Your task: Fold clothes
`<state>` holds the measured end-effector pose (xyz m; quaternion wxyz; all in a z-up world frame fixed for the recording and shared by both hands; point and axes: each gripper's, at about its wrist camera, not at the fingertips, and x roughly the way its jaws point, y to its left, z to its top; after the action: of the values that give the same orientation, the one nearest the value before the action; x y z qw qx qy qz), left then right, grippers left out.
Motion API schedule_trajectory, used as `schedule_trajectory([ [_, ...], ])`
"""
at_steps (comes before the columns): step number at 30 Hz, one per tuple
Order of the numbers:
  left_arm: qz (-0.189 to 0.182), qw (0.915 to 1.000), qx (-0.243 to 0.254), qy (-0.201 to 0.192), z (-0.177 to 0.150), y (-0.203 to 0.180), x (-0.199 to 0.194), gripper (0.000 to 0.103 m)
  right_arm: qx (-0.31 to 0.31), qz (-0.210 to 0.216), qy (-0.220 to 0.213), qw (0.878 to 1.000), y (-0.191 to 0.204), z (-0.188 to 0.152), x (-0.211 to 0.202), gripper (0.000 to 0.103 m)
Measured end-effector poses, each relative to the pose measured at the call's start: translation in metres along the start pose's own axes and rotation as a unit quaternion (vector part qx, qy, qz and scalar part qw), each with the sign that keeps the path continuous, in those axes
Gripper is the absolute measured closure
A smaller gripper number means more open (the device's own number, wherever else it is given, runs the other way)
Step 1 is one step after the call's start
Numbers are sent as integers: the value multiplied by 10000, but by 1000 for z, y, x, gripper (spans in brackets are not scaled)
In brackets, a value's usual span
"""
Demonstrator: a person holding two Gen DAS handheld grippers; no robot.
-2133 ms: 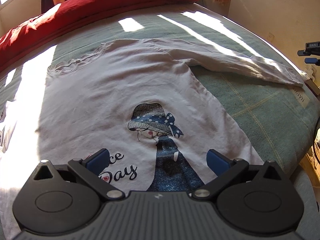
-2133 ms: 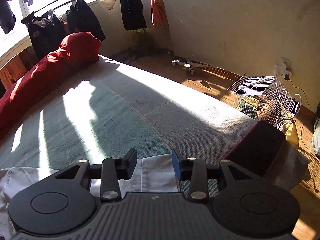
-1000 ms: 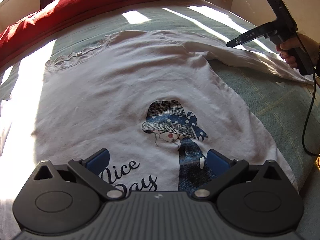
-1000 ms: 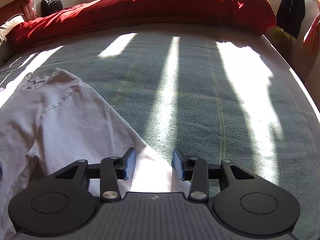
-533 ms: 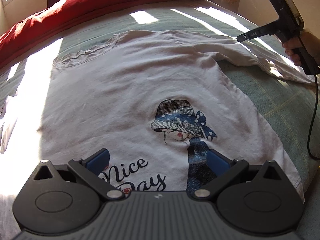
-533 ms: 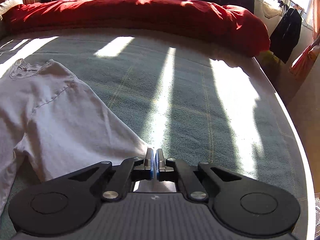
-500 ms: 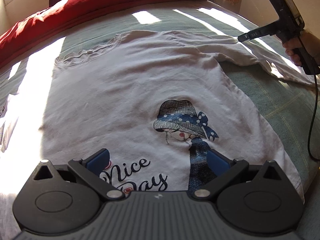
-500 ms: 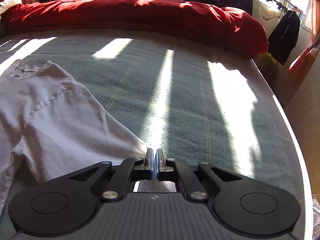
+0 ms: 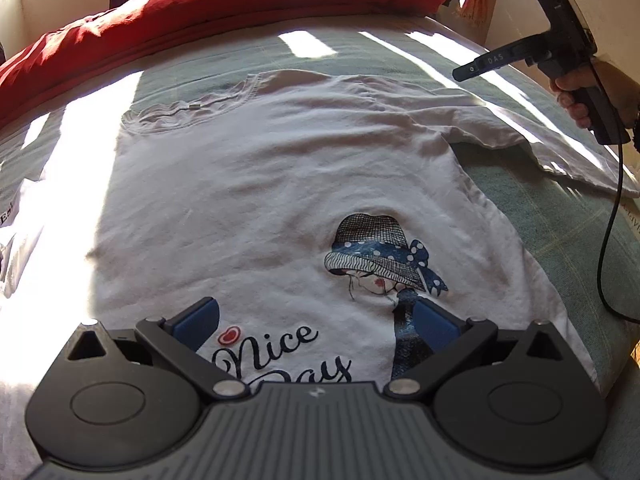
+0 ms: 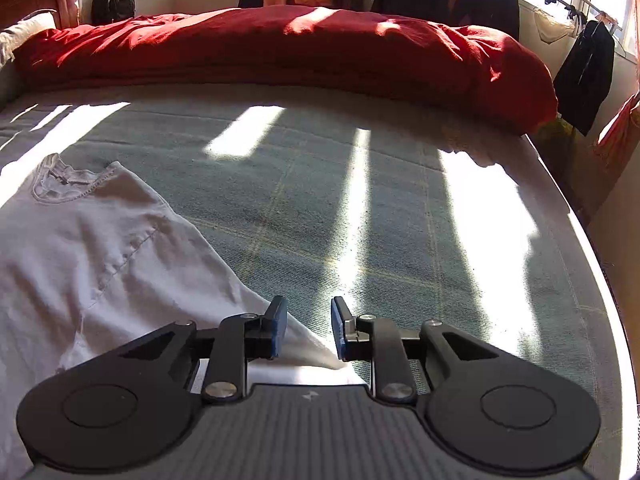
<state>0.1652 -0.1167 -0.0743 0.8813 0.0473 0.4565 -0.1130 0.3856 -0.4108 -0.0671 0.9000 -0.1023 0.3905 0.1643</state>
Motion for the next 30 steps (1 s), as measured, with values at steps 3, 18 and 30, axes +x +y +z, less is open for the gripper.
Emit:
schedule_trajectory([
  [3, -19, 10000, -42, -59, 0, 4, -2, 0, -179, 280, 61, 9994, 17, 18, 23, 67],
  [18, -49, 9991, -368, -200, 1, 29, 0, 0, -628, 1085, 361, 9914, 53, 45, 77, 101],
  [30, -83, 9983, -506, -294, 0, 32, -13, 0, 288, 779, 338, 9960, 28, 45, 41, 93],
])
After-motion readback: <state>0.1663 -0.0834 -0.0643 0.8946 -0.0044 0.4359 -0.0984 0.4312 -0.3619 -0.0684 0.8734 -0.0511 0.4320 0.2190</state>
